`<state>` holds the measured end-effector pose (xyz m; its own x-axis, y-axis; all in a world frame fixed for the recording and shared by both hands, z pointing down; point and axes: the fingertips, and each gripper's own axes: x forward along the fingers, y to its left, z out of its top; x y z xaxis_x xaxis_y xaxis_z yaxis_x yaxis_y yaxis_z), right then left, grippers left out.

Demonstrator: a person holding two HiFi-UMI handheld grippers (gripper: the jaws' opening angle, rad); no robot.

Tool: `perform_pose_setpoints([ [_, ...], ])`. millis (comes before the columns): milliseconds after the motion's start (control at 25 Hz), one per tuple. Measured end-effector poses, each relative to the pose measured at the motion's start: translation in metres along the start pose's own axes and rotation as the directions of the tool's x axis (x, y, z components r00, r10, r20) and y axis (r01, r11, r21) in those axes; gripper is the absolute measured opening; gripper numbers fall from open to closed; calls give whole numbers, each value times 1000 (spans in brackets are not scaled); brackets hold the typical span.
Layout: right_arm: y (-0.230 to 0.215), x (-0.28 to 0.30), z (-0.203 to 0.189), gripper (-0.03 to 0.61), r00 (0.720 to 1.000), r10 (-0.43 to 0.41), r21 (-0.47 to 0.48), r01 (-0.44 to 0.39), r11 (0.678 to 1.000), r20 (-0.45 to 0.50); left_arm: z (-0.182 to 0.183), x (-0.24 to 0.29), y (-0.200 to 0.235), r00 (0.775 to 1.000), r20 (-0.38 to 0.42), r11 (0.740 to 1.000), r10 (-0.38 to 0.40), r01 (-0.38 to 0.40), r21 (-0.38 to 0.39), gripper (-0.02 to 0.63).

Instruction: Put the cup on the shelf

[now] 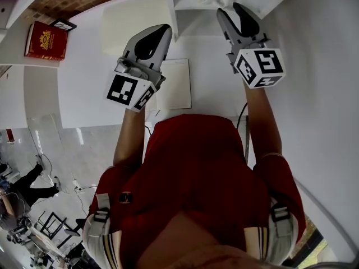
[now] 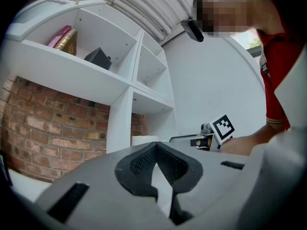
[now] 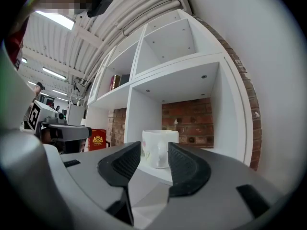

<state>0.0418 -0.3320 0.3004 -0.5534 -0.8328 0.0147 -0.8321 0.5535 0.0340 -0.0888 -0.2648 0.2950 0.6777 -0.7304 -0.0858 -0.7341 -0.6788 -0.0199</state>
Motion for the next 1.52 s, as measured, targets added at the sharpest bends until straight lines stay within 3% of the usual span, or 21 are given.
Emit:
perform_pose_setpoints([
  [240,14,-18,4,164,1000,21,4,-21,1000,13,4,-4,-9,1000,2,1000,-7,7,3,6],
  [960,52,-66,10,12,995,90,3,-90,996,48,11,-14,-42,1000,6,1000,-26,26,9,6],
  [1520,74,-100,12,-3,988,139,-10,-139,990,73,10,-16,-69,999,1,999,-37,37,13,6],
])
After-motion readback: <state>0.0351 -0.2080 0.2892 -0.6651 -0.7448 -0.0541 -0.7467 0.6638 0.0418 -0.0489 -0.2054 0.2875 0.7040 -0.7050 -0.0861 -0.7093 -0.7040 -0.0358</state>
